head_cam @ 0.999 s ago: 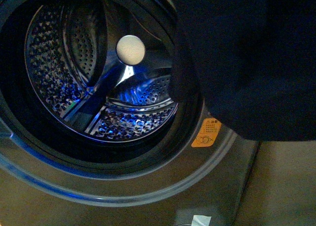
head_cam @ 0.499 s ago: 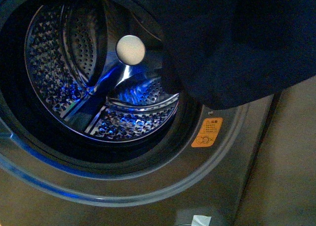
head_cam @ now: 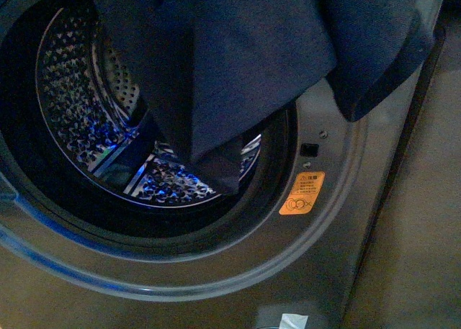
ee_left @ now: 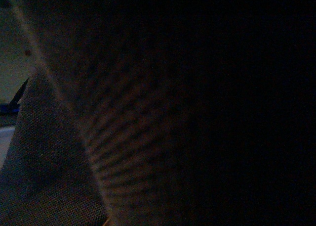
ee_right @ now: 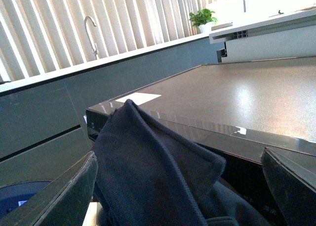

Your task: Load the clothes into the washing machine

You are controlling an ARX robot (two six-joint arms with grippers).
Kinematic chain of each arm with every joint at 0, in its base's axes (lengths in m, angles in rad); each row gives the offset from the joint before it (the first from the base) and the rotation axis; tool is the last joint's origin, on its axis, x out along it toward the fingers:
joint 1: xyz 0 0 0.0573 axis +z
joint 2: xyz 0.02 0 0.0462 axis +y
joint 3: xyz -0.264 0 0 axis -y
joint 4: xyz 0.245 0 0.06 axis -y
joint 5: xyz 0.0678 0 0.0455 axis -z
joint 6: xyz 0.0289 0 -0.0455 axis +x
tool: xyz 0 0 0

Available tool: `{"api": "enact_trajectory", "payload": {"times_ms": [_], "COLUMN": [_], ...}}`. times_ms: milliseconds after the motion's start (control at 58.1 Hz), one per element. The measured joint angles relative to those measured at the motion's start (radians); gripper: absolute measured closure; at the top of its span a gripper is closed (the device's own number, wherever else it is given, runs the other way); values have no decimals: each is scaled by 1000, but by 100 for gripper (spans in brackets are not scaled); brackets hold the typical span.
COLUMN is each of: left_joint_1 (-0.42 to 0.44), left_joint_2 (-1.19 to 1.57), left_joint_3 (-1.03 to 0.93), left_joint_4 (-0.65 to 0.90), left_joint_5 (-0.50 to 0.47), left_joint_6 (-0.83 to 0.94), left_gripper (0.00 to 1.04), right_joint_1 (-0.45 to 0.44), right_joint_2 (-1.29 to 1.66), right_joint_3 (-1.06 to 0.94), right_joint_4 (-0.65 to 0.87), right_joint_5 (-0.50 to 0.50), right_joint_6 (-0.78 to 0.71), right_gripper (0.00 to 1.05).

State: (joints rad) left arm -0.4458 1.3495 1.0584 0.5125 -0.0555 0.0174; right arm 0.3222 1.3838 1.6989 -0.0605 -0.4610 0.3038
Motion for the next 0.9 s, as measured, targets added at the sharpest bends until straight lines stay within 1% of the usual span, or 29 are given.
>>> {"api": "enact_trajectory", "payload": {"times_ms": [69,310,327,379,413,448,499,551,603,706,775,895], "left_joint_1": [23,130,142,178,200,220,248,263,277,300,321,333], "left_joint_2": [-11,-18,-16,-8,1,10,31,48,69,122,195,274], "left_joint_3": [-32,-177,-192,-228,-246,-262,-281,-291,-299,-317,-336,-359], "left_joint_4": [14,76,83,103,118,137,173,196,220,268,311,353], "left_joint_5": [17,114,121,145,163,182,205,224,240,250,244,226], "left_joint_6": [-2,-16,-18,-21,-23,-22,-21,-19,-18,-10,-5,9], "left_gripper": [90,90,90,90,90,90,90,90,90,90,90,90], "right_joint_1": [0,0,7,27,32,32,23,10,-3,-47,-69,-76], "right_joint_2": [0,0,-3,-30,-64,-109,-189,-248,-296,-437,-552,-646], "right_joint_3": [0,0,-5,-67,-132,-208,-336,-425,-493,-696,-863,-1004], "right_joint_4": [0,0,14,112,159,193,236,252,254,248,219,194], "right_joint_5": [0,0,22,228,336,403,465,489,497,507,526,540], "right_joint_6": [0,0,-12,-104,-159,-209,-251,-261,-261,-234,-194,-140], "right_gripper": [8,7,7,7,7,7,7,7,7,7,7,7]}}
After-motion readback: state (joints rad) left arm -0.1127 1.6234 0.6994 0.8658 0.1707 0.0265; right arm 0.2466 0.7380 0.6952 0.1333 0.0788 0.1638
